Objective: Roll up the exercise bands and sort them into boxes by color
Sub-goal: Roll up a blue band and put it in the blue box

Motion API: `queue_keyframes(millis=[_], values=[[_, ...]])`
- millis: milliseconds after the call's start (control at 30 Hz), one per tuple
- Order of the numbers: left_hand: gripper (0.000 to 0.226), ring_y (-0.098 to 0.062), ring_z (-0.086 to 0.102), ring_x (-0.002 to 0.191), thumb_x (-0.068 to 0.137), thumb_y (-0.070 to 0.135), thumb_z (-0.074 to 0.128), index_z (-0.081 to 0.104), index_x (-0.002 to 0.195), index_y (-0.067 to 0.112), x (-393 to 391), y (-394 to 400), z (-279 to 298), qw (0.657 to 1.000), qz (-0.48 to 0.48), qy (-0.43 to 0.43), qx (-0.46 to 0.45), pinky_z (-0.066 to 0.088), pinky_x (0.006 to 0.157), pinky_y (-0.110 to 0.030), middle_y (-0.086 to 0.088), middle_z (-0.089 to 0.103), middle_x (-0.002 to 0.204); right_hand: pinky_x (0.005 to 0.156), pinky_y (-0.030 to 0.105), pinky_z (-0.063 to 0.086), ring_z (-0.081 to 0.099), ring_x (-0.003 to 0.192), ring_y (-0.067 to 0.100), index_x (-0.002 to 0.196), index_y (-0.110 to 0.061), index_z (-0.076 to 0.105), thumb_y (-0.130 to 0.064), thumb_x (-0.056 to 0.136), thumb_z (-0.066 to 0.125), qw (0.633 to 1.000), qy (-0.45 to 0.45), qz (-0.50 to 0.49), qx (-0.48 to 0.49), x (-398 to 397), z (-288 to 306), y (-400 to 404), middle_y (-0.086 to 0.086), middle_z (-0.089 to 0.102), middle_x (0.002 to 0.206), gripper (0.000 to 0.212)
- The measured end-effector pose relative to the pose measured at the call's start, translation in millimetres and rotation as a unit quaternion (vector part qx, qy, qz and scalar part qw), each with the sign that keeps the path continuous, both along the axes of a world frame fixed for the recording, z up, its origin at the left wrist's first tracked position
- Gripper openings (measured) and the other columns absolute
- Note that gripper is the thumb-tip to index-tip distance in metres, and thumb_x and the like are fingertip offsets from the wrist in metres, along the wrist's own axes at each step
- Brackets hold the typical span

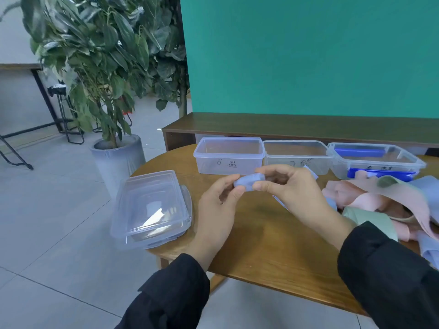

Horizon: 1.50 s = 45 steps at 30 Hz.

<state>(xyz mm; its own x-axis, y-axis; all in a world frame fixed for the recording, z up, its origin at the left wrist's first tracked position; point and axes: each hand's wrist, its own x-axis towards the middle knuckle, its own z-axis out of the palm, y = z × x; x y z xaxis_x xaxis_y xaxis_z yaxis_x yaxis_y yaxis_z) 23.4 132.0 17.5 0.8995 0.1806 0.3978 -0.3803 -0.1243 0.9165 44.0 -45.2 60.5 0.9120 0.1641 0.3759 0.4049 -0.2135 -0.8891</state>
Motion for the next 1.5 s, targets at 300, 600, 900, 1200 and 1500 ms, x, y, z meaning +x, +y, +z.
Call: queue_keyframes(millis=[300, 600, 900, 1200, 1500], values=[[0.041, -0.007, 0.071, 0.101, 0.102, 0.018, 0.061, 0.056, 0.141, 0.029, -15, 3, 17, 0.982, 0.036, 0.043, -0.178, 0.055, 0.098, -0.033, 0.012, 0.075, 0.109, 0.07, 0.019, 0.051, 0.063, 0.066, 0.006, 0.091, -0.025, 0.079, -0.023, 0.074, 0.09, 0.992, -0.084, -0.013, -0.097, 4, 50, 38, -0.003, 0.074, 0.075, 0.021], [0.027, -0.004, 0.069, 0.107, 0.099, 0.028, 0.065, 0.06, 0.12, 0.045, 12, 16, 12, 0.976, 0.062, 0.091, -0.189, 0.055, 0.1, -0.036, 0.015, 0.07, 0.118, 0.074, 0.021, 0.056, 0.071, 0.08, 0.003, 0.094, -0.024, 0.079, -0.03, 0.083, 0.083, 0.974, -0.098, -0.04, -0.198, 88, 71, 68, -0.014, 0.076, 0.084, 0.013], [0.024, 0.006, 0.065, 0.099, 0.096, 0.027, 0.066, 0.062, 0.112, 0.043, 45, 13, 15, 0.974, 0.095, 0.108, -0.174, 0.056, 0.094, -0.03, 0.024, 0.072, 0.097, 0.077, 0.028, 0.052, 0.067, 0.085, 0.015, 0.102, -0.014, 0.078, -0.031, 0.09, 0.075, 0.961, -0.064, -0.067, -0.262, 201, 57, 91, -0.002, 0.073, 0.087, 0.02], [0.022, 0.011, 0.061, 0.099, 0.096, 0.028, 0.067, 0.062, 0.111, 0.042, 65, 11, 15, 0.967, 0.126, 0.13, -0.182, 0.05, 0.08, -0.016, 0.024, 0.07, 0.097, 0.086, 0.039, 0.055, 0.066, 0.098, 0.025, 0.103, -0.009, 0.077, -0.027, 0.085, 0.08, 0.932, -0.017, -0.021, -0.362, 263, 41, 122, 0.005, 0.071, 0.097, 0.026], [0.02, 0.004, 0.067, 0.097, 0.093, 0.024, 0.071, 0.065, 0.105, 0.039, 78, 17, 10, 0.947, 0.174, 0.135, -0.233, 0.057, 0.096, -0.039, 0.026, 0.071, 0.097, 0.081, 0.035, 0.052, 0.066, 0.095, 0.021, 0.096, -0.012, 0.073, -0.026, 0.08, 0.085, 0.939, 0.003, 0.011, -0.345, 282, 26, 131, 0.002, 0.07, 0.091, 0.024]])
